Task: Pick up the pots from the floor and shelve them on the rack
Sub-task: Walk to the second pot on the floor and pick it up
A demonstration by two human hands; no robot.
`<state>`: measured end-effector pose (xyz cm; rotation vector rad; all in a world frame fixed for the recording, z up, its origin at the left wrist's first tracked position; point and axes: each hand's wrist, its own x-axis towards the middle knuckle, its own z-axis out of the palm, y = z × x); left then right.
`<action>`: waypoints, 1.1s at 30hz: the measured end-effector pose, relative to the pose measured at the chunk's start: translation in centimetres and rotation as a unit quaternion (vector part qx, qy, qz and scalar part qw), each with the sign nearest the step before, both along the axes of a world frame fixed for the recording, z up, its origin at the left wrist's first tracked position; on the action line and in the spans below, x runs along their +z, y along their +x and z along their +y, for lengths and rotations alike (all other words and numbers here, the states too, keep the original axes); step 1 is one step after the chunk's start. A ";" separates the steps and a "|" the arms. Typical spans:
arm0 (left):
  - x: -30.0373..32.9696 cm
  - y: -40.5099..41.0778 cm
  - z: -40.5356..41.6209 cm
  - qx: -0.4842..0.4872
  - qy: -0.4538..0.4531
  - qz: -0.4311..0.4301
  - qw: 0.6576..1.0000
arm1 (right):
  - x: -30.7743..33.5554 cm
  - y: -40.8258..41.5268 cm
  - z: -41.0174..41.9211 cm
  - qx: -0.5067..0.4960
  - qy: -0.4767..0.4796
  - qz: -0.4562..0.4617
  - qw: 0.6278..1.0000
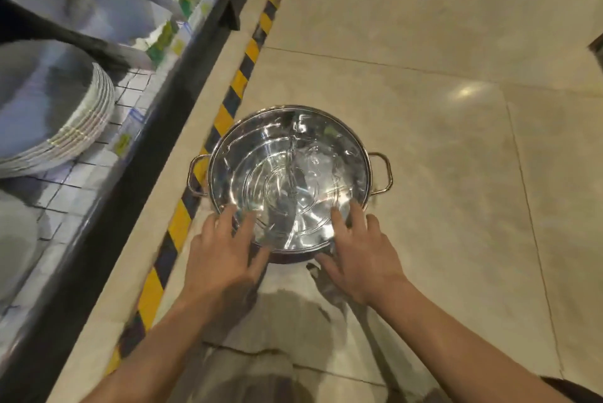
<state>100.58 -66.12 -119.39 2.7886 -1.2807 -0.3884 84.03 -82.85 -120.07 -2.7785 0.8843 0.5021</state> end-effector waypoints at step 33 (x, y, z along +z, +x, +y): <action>-2.8 3.7 0.5 0.160 -0.063 0.159 0.972 | -2.1 -2.5 -6.7 -0.270 0.140 -0.093 0.948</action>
